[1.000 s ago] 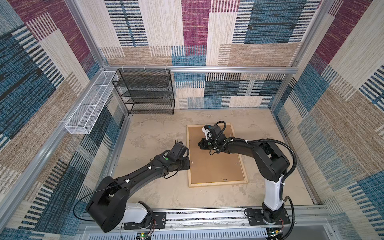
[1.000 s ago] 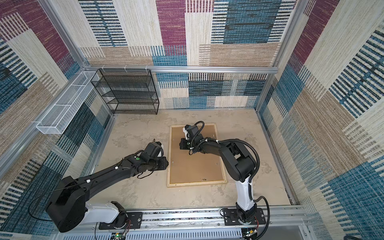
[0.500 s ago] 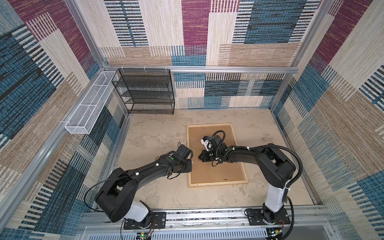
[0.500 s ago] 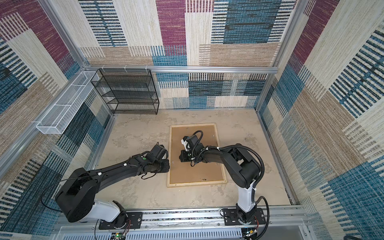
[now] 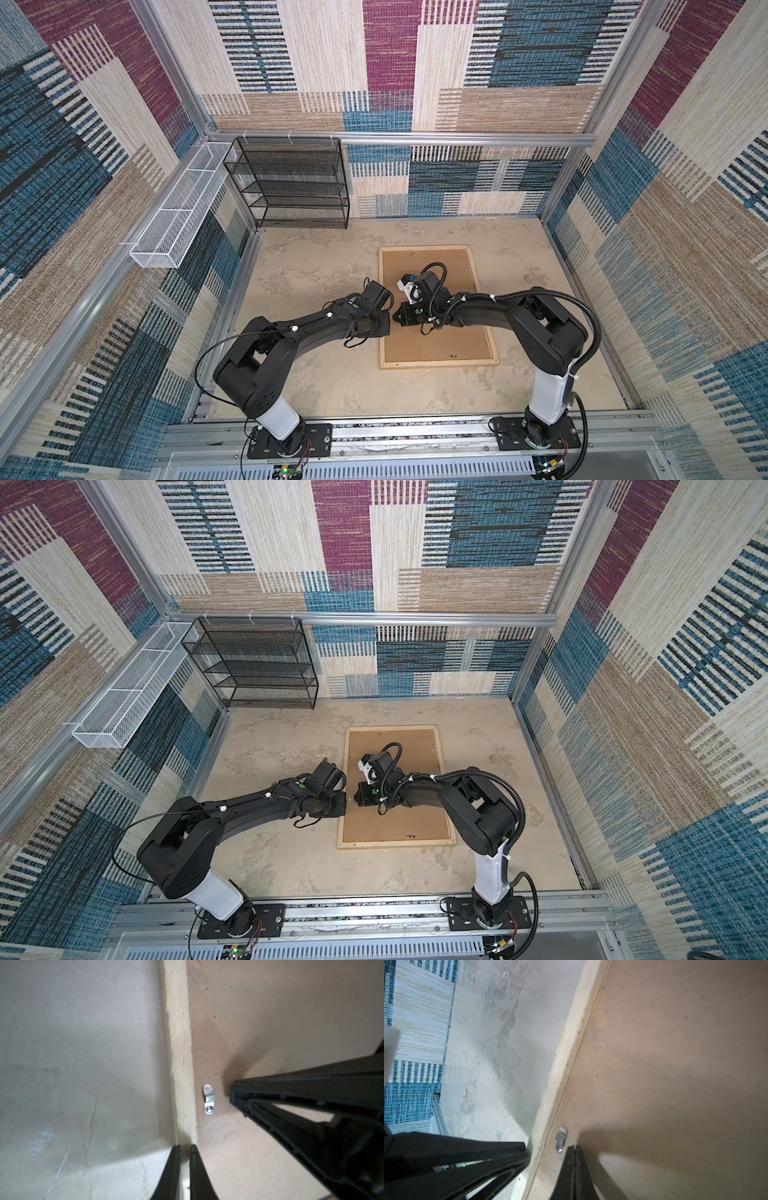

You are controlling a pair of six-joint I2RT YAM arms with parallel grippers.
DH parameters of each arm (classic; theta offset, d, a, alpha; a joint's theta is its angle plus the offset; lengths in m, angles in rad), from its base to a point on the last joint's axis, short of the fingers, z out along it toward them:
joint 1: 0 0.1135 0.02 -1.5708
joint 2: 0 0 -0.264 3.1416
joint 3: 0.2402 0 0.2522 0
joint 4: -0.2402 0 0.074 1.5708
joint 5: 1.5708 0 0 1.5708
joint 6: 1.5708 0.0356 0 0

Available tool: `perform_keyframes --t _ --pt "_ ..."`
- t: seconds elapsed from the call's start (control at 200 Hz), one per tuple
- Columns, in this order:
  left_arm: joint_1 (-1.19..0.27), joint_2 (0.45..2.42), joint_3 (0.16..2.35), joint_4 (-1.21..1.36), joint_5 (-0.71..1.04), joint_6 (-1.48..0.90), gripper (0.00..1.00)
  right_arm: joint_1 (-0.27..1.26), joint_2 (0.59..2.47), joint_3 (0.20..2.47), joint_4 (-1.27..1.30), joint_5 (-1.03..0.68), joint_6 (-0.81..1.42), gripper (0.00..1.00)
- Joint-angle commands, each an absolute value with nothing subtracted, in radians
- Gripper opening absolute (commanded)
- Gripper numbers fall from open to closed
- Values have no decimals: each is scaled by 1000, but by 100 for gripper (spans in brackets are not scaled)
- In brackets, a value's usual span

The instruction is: Put the photo into the frame

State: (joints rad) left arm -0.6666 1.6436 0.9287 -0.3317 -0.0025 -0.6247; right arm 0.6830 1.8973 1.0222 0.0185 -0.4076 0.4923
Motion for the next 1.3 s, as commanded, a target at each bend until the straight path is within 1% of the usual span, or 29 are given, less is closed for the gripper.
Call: perform_keyframes --t 0.0,0.16,0.305,0.416,0.546,0.841,1.102,1.297 --pt "-645 1698 948 -320 -17 -602 13 684 1908 1040 34 -369 483 0" --pt "-593 1766 1007 -282 0 -541 12 683 1925 1086 -24 -252 474 0" --pt "-585 1783 1086 -347 2 -475 26 674 1936 1101 -32 -225 483 0" --pt "-589 1758 1087 -365 19 -465 28 657 1923 1090 -33 -204 491 0" --pt "-595 1728 1056 -347 35 -469 29 643 1917 1085 -32 -203 479 0" --pt "-614 1737 1038 -316 73 -463 27 636 1949 1094 -4 -253 460 0" --pt "-618 1758 1049 -332 79 -449 15 627 1988 1100 43 -345 440 0" --pt "-618 1760 1048 -346 60 -446 11 627 1997 1098 66 -433 399 0"
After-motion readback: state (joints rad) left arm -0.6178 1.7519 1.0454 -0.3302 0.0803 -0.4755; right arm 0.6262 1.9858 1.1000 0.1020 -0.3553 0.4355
